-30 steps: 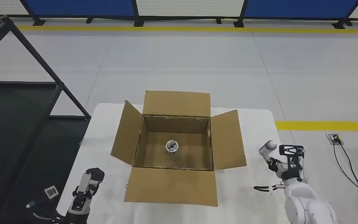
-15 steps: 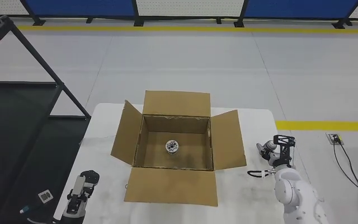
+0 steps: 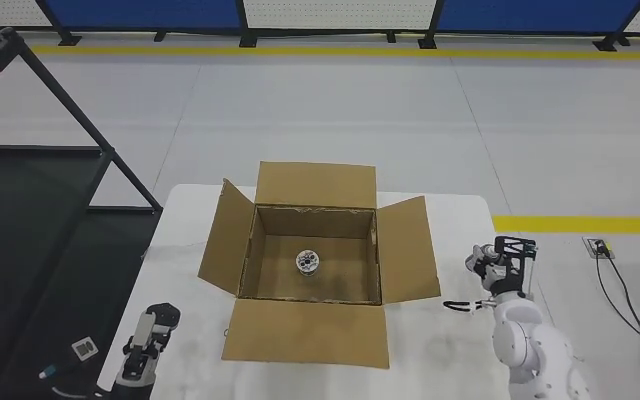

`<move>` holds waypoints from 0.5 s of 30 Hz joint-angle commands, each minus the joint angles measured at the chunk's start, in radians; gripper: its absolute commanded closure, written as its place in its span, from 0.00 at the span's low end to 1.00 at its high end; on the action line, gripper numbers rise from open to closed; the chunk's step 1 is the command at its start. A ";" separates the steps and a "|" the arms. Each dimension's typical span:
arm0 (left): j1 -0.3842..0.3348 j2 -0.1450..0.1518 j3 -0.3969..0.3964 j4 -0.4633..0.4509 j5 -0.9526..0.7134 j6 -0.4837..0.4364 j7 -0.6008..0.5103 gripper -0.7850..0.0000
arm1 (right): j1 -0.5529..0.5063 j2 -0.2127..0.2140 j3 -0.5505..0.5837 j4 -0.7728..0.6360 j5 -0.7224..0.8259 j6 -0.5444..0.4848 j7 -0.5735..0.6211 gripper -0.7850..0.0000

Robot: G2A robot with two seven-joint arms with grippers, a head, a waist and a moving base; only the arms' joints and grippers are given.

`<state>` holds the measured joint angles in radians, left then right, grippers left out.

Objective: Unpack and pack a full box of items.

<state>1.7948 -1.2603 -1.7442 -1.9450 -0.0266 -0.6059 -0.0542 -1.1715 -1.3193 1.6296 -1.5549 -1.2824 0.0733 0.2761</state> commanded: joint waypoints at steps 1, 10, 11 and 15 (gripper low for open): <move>-0.001 -0.001 0.000 0.002 -0.002 0.001 -0.002 0.00 | -0.033 0.001 -0.003 -0.109 -0.035 0.022 0.019 1.00; -0.006 -0.002 -0.008 0.012 -0.028 -0.007 -0.014 0.00 | -0.071 0.001 -0.072 -0.470 -0.114 0.016 0.106 1.00; -0.005 -0.002 -0.010 0.014 -0.032 -0.008 -0.014 0.00 | -0.065 0.001 -0.088 -0.497 -0.124 0.007 0.111 1.00; -0.001 -0.003 -0.020 0.023 -0.050 -0.015 -0.018 0.00 | -0.007 -0.002 -0.187 -0.558 -0.128 -0.077 0.131 1.00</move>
<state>1.7921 -1.2633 -1.7614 -1.9247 -0.0726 -0.6192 -0.0712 -1.1989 -1.3204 1.4715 -2.1085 -1.4101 0.0235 0.3974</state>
